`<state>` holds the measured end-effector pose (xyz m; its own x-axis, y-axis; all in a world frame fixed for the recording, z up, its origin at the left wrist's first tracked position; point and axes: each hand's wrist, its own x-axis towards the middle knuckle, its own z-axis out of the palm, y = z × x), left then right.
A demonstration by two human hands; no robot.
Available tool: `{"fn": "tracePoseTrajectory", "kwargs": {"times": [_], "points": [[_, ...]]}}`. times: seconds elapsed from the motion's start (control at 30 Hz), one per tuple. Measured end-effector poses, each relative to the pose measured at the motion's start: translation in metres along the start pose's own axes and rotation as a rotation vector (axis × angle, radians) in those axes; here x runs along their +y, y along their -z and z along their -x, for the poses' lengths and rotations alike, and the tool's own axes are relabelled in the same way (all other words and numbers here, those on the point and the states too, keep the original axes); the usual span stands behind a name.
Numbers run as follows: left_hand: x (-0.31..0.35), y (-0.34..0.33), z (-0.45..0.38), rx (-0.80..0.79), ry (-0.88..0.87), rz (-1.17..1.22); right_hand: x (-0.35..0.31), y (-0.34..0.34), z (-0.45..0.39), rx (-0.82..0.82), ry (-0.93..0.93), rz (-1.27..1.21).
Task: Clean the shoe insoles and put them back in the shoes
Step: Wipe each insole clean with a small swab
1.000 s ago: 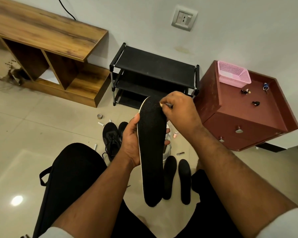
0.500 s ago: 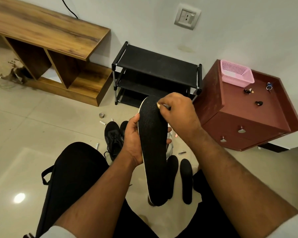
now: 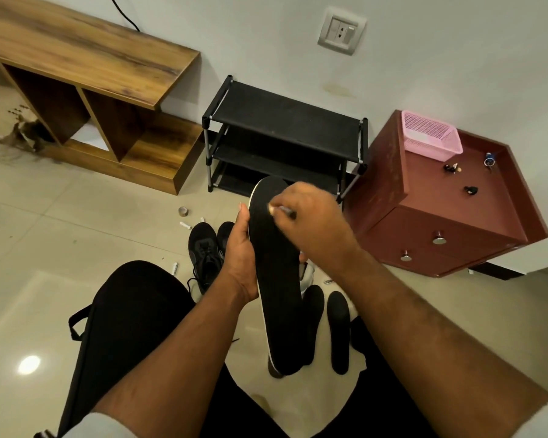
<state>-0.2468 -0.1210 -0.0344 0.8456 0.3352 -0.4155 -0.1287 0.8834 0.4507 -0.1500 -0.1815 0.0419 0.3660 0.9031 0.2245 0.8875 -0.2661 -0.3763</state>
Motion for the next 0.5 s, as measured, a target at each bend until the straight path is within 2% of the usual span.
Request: {"fn": "tracePoseTrajectory", "kwargs": {"times": [0.1, 0.3, 0.4, 0.5], "points": [[-0.001, 0.0, 0.001, 0.049, -0.043, 0.001, -0.007, -0.014, 0.006, -0.057, 0.088, 0.036], [0.002, 0.001, 0.0, -0.006, 0.12, 0.038, 0.028, 0.004, -0.016, 0.064, -0.15, 0.163], [0.002, 0.007, -0.004, 0.02, 0.069, 0.009, 0.01, 0.006, -0.017, 0.128, -0.088, 0.08], [0.001, 0.012, -0.003, 0.058, 0.014, -0.002, -0.009, -0.008, -0.012, 0.033, -0.02, 0.073]]}}
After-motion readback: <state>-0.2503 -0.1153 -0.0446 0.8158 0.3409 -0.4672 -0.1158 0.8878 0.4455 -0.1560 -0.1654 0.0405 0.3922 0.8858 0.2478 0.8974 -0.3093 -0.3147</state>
